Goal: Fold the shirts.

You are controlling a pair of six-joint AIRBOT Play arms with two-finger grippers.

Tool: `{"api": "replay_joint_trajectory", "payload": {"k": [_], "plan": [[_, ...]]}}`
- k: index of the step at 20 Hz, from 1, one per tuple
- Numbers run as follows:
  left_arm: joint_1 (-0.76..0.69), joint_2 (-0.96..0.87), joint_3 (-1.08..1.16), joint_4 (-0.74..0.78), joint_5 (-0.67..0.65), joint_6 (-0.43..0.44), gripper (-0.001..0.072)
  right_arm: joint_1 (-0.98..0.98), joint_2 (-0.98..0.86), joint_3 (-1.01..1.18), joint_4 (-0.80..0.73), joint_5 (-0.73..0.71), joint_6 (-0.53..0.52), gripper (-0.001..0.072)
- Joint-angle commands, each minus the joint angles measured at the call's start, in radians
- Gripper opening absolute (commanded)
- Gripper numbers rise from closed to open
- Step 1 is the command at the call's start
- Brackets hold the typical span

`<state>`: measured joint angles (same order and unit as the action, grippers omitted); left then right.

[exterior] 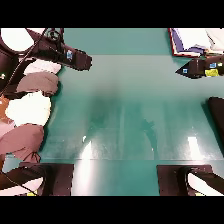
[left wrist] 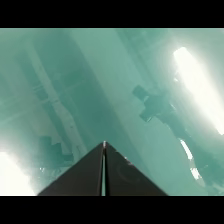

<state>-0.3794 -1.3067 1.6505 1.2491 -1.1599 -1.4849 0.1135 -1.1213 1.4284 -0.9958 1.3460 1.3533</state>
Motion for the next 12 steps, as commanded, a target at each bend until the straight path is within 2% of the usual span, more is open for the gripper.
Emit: {"api": "replay_joint_trajectory", "payload": {"k": [1,12], "plan": [[0.000,0.000,0.000,0.000,0.000,0.000,0.0025,0.003,0.000,0.001,0.001,-0.003,0.000,0.0013],[0.000,0.000,0.000,-0.009,0.016,-0.009,0.0025,0.003,0.000,0.001,0.000,-0.004,0.000,0.0014]]}}
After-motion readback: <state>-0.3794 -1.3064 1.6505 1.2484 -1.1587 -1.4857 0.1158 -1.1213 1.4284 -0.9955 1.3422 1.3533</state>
